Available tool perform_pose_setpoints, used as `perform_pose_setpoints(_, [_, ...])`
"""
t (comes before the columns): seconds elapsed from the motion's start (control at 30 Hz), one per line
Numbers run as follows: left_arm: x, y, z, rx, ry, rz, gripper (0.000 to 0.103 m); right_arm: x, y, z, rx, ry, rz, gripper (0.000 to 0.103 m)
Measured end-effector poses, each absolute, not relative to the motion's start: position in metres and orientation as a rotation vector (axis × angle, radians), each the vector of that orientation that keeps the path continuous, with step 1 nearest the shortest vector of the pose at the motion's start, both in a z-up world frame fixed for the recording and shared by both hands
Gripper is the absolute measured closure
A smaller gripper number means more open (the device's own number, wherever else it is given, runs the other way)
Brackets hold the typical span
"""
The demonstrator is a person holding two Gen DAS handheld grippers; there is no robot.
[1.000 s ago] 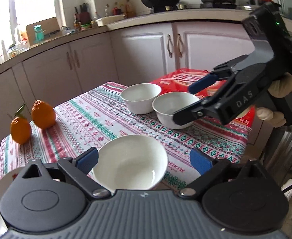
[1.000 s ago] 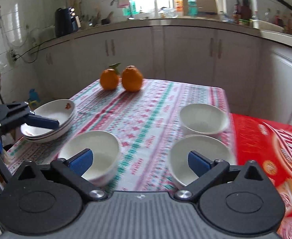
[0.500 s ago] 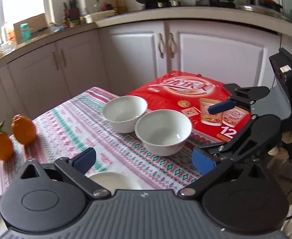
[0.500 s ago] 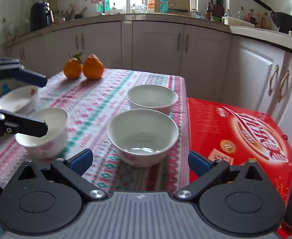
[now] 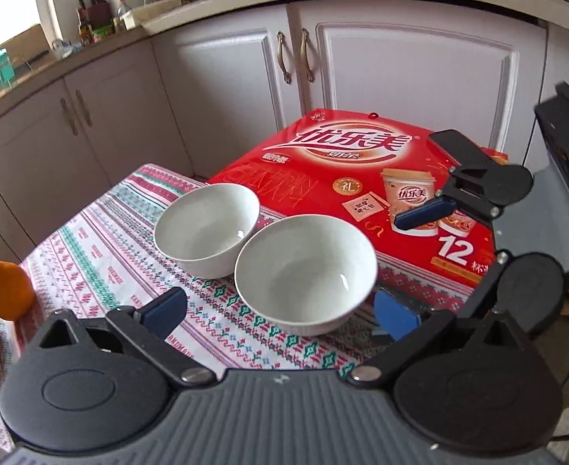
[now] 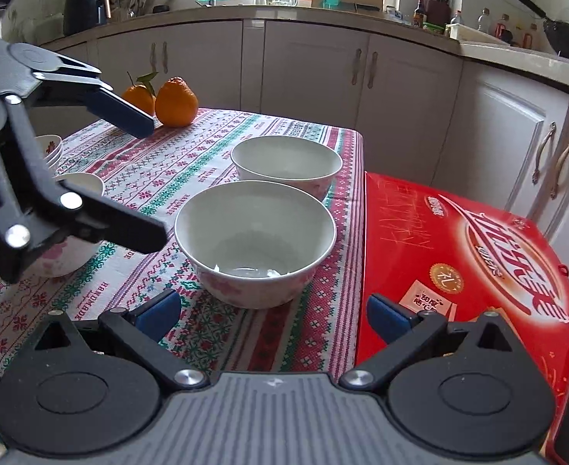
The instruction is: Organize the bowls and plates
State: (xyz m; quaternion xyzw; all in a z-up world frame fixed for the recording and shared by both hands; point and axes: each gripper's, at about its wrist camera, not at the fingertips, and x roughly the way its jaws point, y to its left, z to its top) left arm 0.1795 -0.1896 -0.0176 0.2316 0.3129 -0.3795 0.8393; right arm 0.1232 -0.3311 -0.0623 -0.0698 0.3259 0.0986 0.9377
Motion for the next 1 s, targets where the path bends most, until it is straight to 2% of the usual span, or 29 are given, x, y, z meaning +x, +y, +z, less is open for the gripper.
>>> perform_pose_setpoints(0.5, [0.226,-0.209,-0.033,0.449,0.784,-0.825,0.002,0.134,-0.331,-0.07,-0.144,0.627,0.255,0.001])
perform_pose_setpoints(0.67, [0.238,-0.213,-0.037,0.425,0.83,-0.818,0.01,0.137,-0.329,-0.071,-0.159,0.621,0.268,0.004])
perform_pose_setpoints(0.8, [0.244,-0.215,-0.041,0.416,0.864,-0.827,0.028,0.139,-0.328,-0.072,-0.163,0.621,0.284,0.009])
perform_pose_setpoints(1.0, [0.252,-0.217,-0.043,0.391,0.899,-0.836,0.037,0.14,-0.329,-0.07,-0.167,0.612,0.299,0.013])
